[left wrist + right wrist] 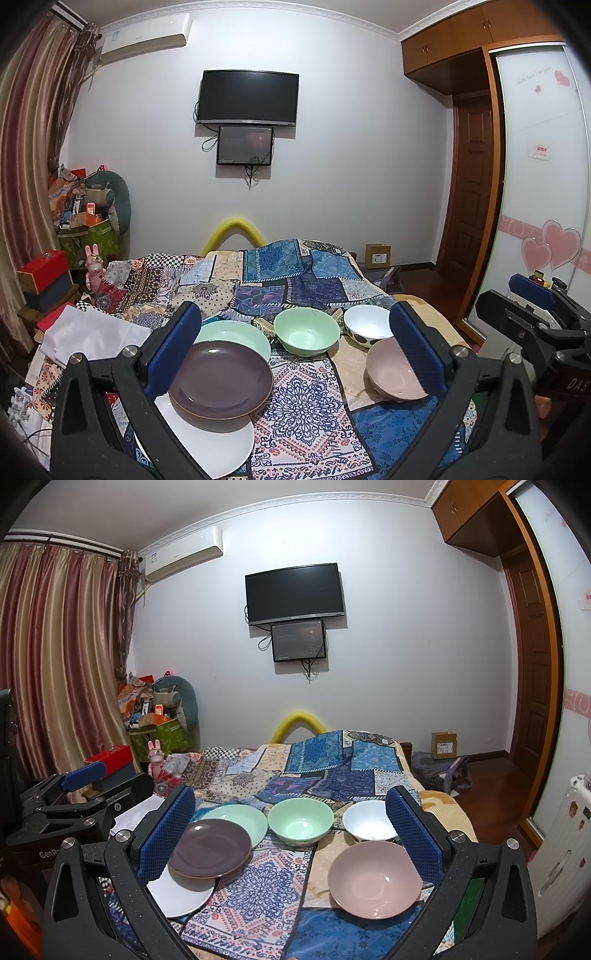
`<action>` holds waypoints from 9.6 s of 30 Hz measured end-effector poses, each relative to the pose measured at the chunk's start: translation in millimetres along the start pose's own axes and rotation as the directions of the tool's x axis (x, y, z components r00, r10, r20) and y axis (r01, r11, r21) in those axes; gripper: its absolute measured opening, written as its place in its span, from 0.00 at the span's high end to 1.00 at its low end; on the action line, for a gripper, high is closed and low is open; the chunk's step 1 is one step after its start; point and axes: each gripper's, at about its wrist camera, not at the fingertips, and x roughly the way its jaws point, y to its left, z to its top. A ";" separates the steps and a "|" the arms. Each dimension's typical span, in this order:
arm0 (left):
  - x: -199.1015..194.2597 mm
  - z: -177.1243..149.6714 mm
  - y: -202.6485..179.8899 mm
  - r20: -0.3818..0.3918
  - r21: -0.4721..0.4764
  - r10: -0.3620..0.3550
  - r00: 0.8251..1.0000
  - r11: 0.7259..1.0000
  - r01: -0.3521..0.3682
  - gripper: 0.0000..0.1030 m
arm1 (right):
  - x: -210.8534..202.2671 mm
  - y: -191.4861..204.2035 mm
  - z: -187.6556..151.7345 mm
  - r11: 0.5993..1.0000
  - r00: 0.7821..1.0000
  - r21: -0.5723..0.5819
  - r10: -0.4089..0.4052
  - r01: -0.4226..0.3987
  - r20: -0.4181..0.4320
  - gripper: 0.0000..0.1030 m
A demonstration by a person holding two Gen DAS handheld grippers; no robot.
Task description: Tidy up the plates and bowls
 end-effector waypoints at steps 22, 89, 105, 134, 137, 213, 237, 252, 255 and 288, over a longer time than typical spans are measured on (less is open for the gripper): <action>0.9 -3.4 3.4 -0.010 -0.003 -0.002 1.000 1.000 0.002 0.00 | 0.9 1.5 -2.1 1.000 1.000 -0.001 0.000 0.000 -0.006 0.00; 265.9 -145.3 244.0 -0.639 -0.209 -0.111 0.761 0.977 -0.032 0.62 | 276.1 58.5 -139.9 0.977 0.735 0.148 0.212 -0.153 -0.643 0.70; 256.9 -145.8 229.5 -0.650 -0.214 -0.112 0.751 0.976 -0.039 0.65 | 273.5 47.5 -141.0 0.964 0.742 0.207 0.262 -0.168 -0.618 0.75; 211.2 -127.5 128.8 -0.595 -0.178 -0.166 0.787 0.981 0.072 0.65 | 198.4 -7.1 -124.0 0.980 0.828 0.169 0.179 -0.104 -0.531 0.75; 206.5 -128.4 118.0 -0.597 -0.175 -0.177 0.782 0.981 0.089 0.65 | 190.4 -13.4 -124.0 0.981 0.832 0.169 0.170 -0.092 -0.528 0.75; 111.5 -95.8 158.5 -0.469 -0.011 0.126 0.874 0.989 -0.149 0.19 | 153.4 40.7 -91.8 0.989 0.877 0.012 0.137 -0.148 -0.460 0.50; 129.1 -168.7 241.8 -0.595 -0.117 0.136 0.792 0.961 -0.252 0.26 | 240.2 124.4 -141.6 0.952 0.730 -0.026 0.217 -0.306 -0.648 0.41; 131.9 -192.7 247.5 -0.664 -0.207 0.009 0.748 0.959 -0.195 0.70 | 265.8 130.5 -167.0 0.940 0.609 0.012 0.231 -0.342 -0.759 0.69; 132.2 -197.8 245.4 -0.674 -0.217 -0.005 0.739 0.958 -0.190 0.70 | 267.1 132.4 -169.3 0.938 0.600 0.001 0.222 -0.346 -0.769 0.70; 119.0 -174.5 224.6 -0.660 -0.230 0.008 0.751 0.950 -0.212 0.70 | 238.9 120.8 -145.5 0.947 0.682 0.057 0.270 -0.317 -0.680 0.68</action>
